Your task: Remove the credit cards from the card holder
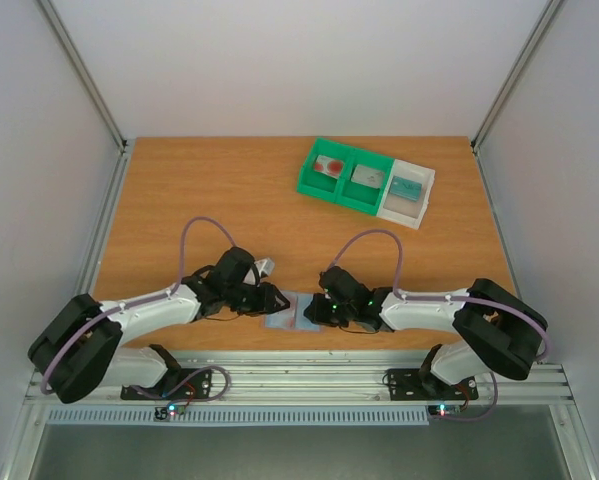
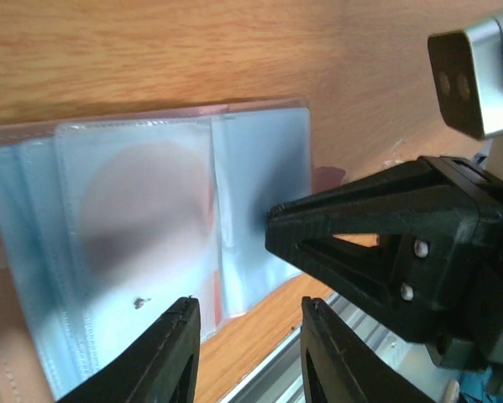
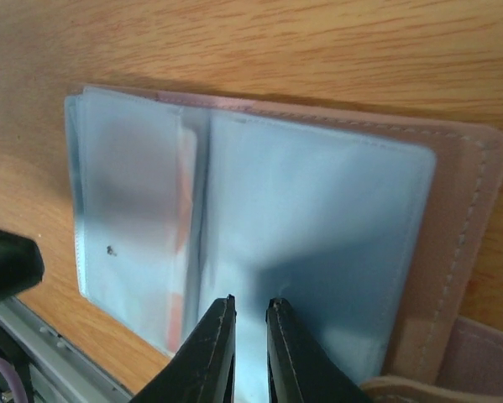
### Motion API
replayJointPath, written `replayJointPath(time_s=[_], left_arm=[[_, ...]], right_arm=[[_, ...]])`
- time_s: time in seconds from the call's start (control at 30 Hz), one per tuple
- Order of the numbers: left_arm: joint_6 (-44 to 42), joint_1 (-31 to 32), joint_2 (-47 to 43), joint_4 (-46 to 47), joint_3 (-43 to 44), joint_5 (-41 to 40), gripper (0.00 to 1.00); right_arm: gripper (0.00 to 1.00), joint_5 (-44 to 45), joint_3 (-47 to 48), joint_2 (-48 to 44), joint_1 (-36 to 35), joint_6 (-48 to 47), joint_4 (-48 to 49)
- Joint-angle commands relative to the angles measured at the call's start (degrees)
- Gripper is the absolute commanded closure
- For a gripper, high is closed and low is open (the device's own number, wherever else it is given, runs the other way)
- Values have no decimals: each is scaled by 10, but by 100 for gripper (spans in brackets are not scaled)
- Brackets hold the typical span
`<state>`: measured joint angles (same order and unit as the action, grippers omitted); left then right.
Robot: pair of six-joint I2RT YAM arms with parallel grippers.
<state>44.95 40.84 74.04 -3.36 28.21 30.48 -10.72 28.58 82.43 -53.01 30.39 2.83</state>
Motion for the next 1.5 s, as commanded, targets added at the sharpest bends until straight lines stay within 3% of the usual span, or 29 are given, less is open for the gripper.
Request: replayJointPath(time_s=[0.0, 0.23, 0.57, 0.77, 0.9, 1.17, 1.47], left_arm=[[-26, -1, -20, -59, 22, -53, 64], [-3, -31, -42, -45, -5, -45, 60], [18, -53, -69, -15, -37, -15, 58], [16, -53, -60, 14, -41, 6, 51], [-1, -53, -48, 9, -31, 3, 48], [-26, -53, 8, 17, -13, -4, 49], [-35, -53, 28, 24, -15, -1, 58]], right_arm=[[84, 25, 42, -14, -23, -1, -65], [78, 45, 94, 25, -40, 15, -87], [79, 59, 130, 102, -41, 18, -107], [98, 74, 88, 109, -41, 31, -92], [99, 77, 68, 106, -41, 36, -82], [99, 73, 49, 101, -41, 38, -49], [99, 72, 44, 95, -41, 39, -45]])
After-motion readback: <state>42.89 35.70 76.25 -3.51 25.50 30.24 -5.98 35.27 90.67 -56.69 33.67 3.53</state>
